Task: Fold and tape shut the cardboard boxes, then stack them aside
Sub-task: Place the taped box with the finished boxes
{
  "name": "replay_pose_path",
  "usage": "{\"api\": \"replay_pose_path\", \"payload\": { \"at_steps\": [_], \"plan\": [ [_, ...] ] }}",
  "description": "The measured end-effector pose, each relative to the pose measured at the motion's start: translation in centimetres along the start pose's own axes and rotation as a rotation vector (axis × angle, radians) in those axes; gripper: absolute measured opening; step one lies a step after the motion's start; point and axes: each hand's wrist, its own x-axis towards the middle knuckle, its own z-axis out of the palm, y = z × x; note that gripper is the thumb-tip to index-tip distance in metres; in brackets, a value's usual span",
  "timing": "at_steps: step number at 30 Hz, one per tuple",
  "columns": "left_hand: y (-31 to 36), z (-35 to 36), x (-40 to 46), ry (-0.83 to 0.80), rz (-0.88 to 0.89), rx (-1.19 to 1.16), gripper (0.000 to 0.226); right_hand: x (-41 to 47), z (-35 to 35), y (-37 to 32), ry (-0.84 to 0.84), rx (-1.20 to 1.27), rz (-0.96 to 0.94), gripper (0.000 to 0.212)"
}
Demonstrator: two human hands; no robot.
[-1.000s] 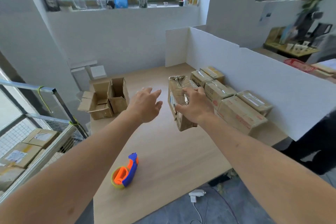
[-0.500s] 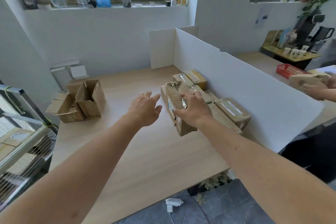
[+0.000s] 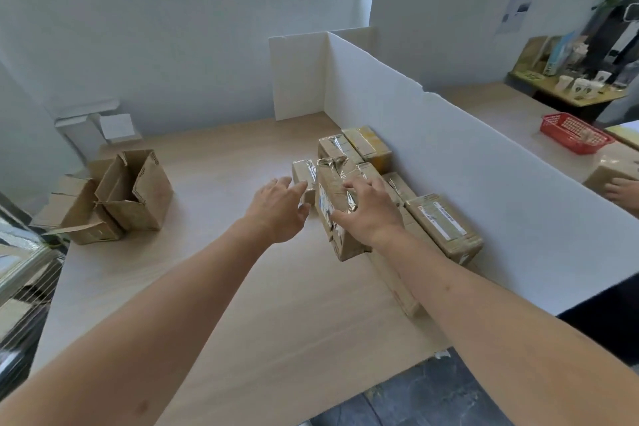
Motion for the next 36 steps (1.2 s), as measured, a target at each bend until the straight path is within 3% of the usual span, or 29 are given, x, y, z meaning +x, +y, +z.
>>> {"api": "replay_pose_path", "payload": {
  "at_steps": [14, 22, 36],
  "plan": [
    [-3.7, 8.1, 12.2, -0.123, -0.021, -0.026, 0.052, 11.1, 8.6, 4.5, -0.155, -0.047, 0.095, 0.057],
    [-4.1, 14.7, 17.5, -0.171, -0.117, -0.050, 0.052, 16.7, 14.7, 8.7, -0.221, -0.071, 0.057, 0.062],
    [-2.6, 19.0, 19.5, -0.225, -0.228, -0.068, 0.059, 19.7, 17.8, 12.7, -0.236, -0.325, 0.011, 0.074]
  ]
}}
